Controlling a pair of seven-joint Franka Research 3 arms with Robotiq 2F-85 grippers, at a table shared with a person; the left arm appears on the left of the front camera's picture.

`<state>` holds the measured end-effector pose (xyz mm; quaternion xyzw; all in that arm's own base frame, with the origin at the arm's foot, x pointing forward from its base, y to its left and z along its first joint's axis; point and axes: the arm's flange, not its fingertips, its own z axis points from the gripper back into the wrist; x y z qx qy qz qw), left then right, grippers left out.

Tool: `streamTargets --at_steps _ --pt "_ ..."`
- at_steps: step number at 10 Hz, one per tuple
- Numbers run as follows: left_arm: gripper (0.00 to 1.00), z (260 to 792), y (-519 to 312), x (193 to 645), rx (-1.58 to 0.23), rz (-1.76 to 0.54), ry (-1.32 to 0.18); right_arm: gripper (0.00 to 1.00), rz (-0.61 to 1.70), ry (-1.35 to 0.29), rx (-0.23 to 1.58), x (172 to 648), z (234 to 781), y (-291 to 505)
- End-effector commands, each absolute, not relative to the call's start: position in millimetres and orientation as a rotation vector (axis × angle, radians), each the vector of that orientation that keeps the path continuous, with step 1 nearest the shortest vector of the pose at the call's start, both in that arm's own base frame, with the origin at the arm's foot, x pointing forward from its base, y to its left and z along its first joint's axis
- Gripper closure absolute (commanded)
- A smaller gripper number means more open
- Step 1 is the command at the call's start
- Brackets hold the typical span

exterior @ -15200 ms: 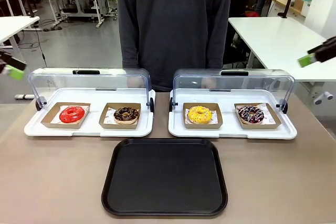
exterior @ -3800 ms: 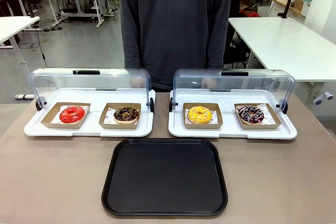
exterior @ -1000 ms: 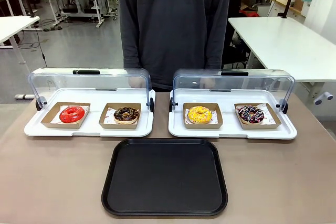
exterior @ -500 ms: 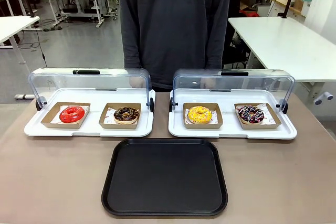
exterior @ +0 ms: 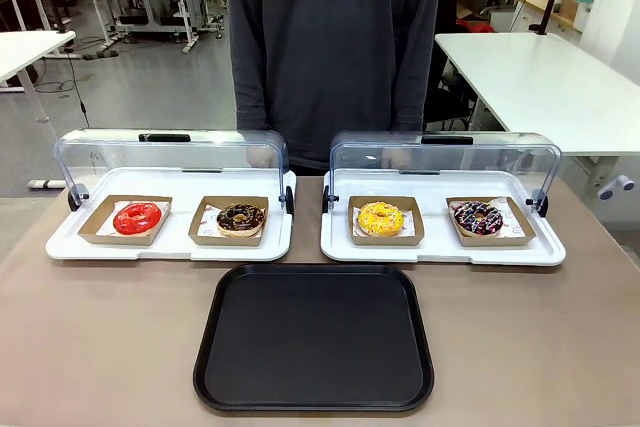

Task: Move the third donut from the left to the tray.
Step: Pick up the Paper togo box containing the Donut indicated by the person and place it on the Handle tray.

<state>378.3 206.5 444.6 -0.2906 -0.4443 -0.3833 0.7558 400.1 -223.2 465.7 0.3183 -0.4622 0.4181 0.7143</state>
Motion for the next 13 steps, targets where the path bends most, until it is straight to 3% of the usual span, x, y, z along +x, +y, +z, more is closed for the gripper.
streamTargets --at_steps 1,13 --pt "0.00 446.8 207.1 379.5 -0.639 -0.845 -0.973 0.00 0.936 -1.031 0.708 399.1 466.5 -223.2" --pt "0.00 446.8 207.1 379.5 -0.639 -0.845 -0.973 0.00 0.936 -1.031 0.708 399.1 466.5 -223.2"
